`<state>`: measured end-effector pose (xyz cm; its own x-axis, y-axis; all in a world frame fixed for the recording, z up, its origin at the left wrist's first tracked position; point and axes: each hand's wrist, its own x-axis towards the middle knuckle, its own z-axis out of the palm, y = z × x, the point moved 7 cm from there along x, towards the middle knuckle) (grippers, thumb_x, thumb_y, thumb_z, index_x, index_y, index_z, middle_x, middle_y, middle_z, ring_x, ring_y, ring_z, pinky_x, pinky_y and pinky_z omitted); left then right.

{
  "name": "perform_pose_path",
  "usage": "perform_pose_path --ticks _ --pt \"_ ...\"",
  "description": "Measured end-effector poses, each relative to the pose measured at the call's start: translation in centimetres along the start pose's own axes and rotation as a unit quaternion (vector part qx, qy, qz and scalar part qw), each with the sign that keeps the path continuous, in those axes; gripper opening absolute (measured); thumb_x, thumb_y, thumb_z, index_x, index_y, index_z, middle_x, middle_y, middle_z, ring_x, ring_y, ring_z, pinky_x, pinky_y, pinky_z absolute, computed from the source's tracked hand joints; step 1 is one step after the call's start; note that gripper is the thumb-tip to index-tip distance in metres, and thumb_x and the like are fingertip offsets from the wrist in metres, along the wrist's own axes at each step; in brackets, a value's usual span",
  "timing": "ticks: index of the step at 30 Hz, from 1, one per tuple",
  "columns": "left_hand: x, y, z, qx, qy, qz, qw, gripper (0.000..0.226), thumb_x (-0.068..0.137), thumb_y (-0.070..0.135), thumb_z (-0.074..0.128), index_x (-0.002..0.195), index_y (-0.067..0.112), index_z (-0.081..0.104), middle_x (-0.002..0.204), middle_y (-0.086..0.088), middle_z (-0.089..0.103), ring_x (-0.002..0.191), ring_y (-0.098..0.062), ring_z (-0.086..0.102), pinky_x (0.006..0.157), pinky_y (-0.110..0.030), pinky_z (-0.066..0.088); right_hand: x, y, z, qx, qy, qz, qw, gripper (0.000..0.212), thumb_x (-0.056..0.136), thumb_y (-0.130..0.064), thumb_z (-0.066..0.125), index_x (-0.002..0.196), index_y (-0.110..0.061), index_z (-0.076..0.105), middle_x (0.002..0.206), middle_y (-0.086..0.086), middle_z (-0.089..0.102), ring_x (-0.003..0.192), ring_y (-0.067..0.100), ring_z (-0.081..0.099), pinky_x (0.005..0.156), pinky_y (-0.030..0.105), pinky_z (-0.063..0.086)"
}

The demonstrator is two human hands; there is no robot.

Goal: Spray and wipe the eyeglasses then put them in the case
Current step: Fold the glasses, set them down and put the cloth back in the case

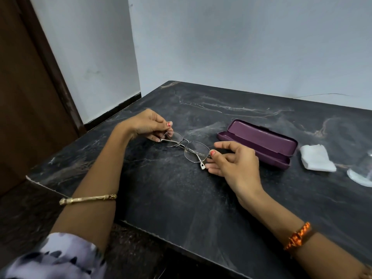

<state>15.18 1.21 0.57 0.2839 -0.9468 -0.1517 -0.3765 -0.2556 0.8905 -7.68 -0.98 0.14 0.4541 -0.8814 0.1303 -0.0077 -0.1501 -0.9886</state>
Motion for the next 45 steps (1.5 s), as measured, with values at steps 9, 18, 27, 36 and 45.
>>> perform_pose_path --ticks 9,18,27,36,45 --pt "0.4 1.0 0.0 0.083 0.080 0.060 0.992 0.028 0.086 0.034 0.053 0.066 0.019 0.066 0.060 0.011 0.066 0.043 0.003 0.052 0.040 -0.010 0.045 -0.2 -0.3 -0.3 -0.039 0.019 -0.035 0.998 0.008 0.087 -0.018 0.058 0.091 -0.013 0.062 0.077 0.001 0.067 0.057 0.009 0.069 0.051 0.017 0.054" --pt "-1.1 3.9 -1.3 0.026 0.278 0.226 0.933 0.026 0.084 0.033 0.058 0.062 0.022 0.066 0.061 0.002 0.065 0.042 0.001 0.051 0.042 -0.011 0.044 -1.3 -3.0 -1.8 -0.146 0.076 -0.144 0.976 0.016 0.086 -0.032 0.051 0.070 -0.030 0.054 0.051 -0.005 0.060 0.041 0.013 0.062 0.046 0.033 0.055" --pt "-2.6 9.5 2.9 -0.184 0.326 0.284 0.882 0.025 0.088 0.028 0.054 0.067 0.019 0.064 0.046 0.010 0.061 0.041 0.000 0.051 0.041 -0.011 0.042 -1.9 -9.0 -5.8 -0.332 0.191 -0.358 0.851 0.034 0.084 -0.033 0.051 0.069 -0.006 0.066 0.051 0.003 0.062 0.045 0.024 0.058 0.044 0.035 0.049" --pt "-0.3 12.4 8.8 0.122 0.339 0.222 0.906 0.017 0.087 0.023 0.057 0.088 0.013 0.070 0.080 -0.008 0.072 0.076 -0.025 0.065 0.074 -0.038 0.055 0.7 -6.5 -12.2 -0.475 0.206 -0.264 0.814 0.015 0.084 -0.019 0.055 0.090 -0.009 0.065 0.084 0.012 0.070 0.073 0.033 0.064 0.060 0.039 0.051" --pt "-0.3 11.8 11.2 0.245 0.272 0.187 0.911 0.027 0.085 0.030 0.058 0.091 0.007 0.070 0.083 -0.016 0.072 0.077 -0.031 0.066 0.076 -0.043 0.056 2.1 -4.2 -14.9 -0.549 0.200 -0.091 0.806 0.026 0.080 -0.007 0.046 0.100 0.003 0.060 0.103 0.022 0.063 0.093 0.043 0.056 0.071 0.043 0.046"
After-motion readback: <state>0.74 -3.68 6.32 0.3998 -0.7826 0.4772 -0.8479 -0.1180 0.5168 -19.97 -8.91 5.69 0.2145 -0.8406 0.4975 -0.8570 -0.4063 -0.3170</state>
